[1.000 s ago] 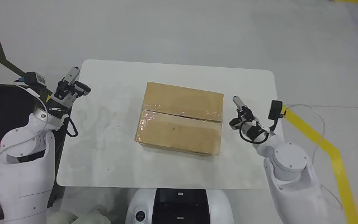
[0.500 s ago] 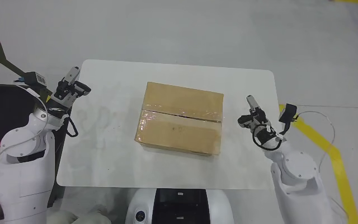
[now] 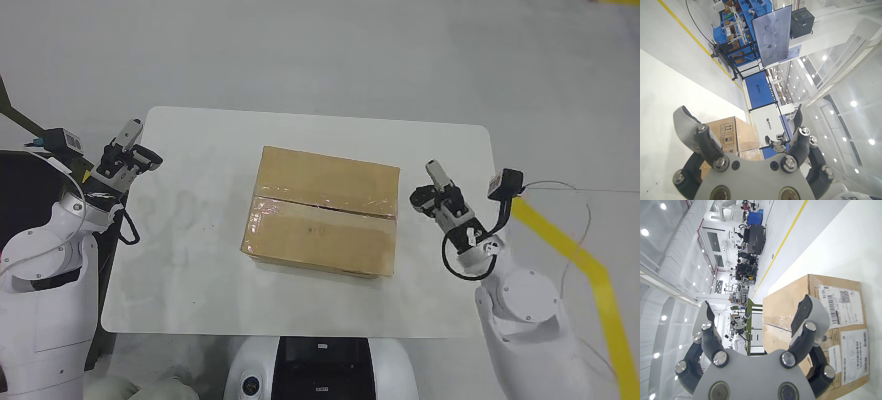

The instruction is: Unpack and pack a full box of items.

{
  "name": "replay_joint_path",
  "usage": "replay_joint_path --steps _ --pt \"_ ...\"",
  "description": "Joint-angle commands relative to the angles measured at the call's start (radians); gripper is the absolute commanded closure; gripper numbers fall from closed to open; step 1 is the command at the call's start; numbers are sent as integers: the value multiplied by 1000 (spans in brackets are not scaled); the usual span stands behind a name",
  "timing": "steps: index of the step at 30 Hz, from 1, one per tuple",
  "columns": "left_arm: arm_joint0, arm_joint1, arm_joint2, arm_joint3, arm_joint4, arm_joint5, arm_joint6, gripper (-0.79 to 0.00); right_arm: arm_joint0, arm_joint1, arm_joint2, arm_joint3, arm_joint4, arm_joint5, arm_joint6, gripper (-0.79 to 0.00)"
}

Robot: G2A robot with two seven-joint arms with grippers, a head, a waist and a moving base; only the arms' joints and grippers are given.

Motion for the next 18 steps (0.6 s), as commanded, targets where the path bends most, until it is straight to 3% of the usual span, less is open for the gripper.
replay_joint_path --steps 1,18 --pt "0 0 0 0 0 0 0 -785 19 -1 -19 10 -3 10 7 -785" --pt "0 0 0 0 0 0 0 -785 53 -3 -61 124 52 59 12 -785"
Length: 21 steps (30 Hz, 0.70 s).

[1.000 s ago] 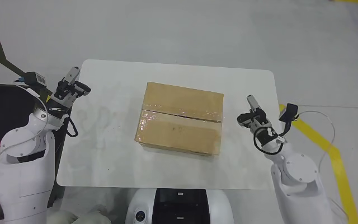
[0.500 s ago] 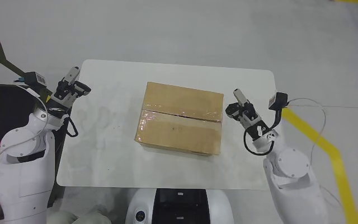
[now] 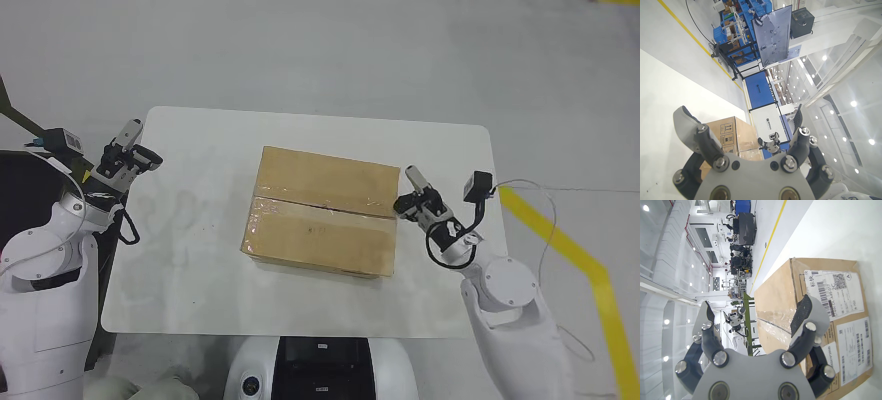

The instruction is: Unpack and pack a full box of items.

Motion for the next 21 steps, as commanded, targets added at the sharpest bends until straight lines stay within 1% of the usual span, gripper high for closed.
replay_joint_path --steps 1,8,12,21 --pt "0 0 0 0 0 0 0 -785 2 0 -2 11 3 -1 -7 -785" --pt "0 0 0 0 0 0 0 -785 -26 1 14 13 16 -31 -45 -785" --pt "0 0 0 0 0 0 0 -785 -41 2 20 9 21 -41 -46 -785" --pt "0 0 0 0 0 0 0 -785 -23 2 -4 22 20 -47 -35 -785"
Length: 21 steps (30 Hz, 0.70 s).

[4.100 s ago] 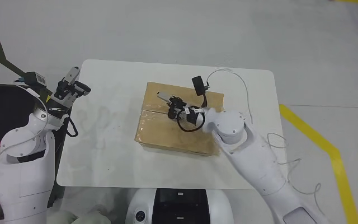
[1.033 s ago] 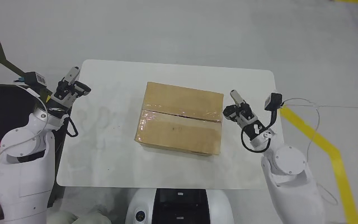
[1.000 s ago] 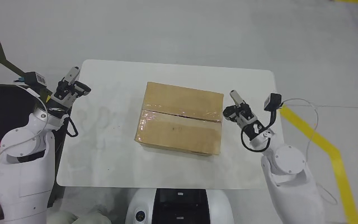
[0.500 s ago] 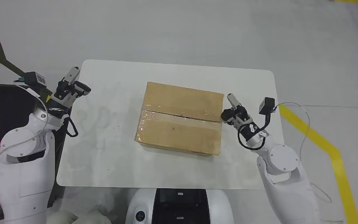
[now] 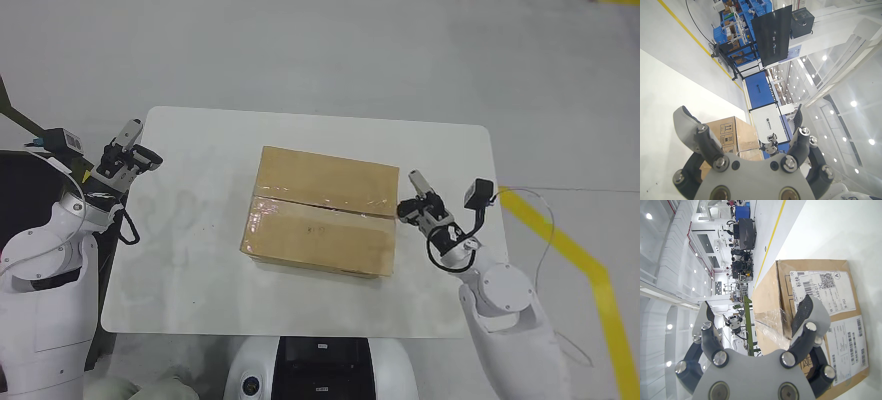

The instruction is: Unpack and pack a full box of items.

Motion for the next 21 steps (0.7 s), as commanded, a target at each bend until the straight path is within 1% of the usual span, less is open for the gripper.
replay_joint_path --steps 1,6,12,17,21 --pt "0 0 0 0 0 0 0 -785 3 0 -3 0 -3 2 -1 -785" --pt "0 0 0 0 0 0 0 -785 -1 1 7 4 3 0 -13 -785" --pt "0 0 0 0 0 0 0 -785 -86 7 77 -56 5 -26 -71 -785" --pt "0 0 0 0 0 0 0 -785 -162 10 137 -98 23 -98 -112 -785" --pt "0 0 0 0 0 0 0 -785 -197 9 167 -105 39 -153 -135 -785"
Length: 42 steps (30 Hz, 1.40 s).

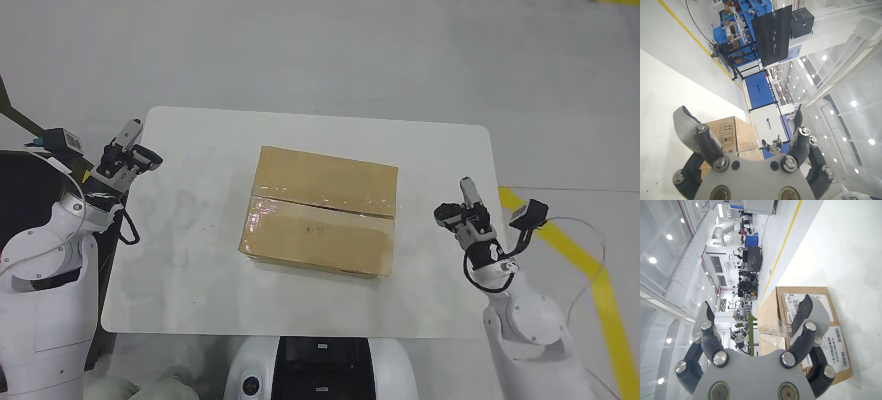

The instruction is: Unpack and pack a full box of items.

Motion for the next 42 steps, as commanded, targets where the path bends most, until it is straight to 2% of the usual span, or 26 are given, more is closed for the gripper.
replay_joint_path --steps 1,13,42 --pt "0 0 0 0 0 0 0 -785 -15 0 16 -5 6 -26 -10 -785" --pt "0 0 0 0 0 0 0 -785 -82 -1 75 -53 0 -95 -57 -785" --pt "0 0 0 0 0 0 0 -785 -84 -1 76 -53 0 -98 -59 -785"
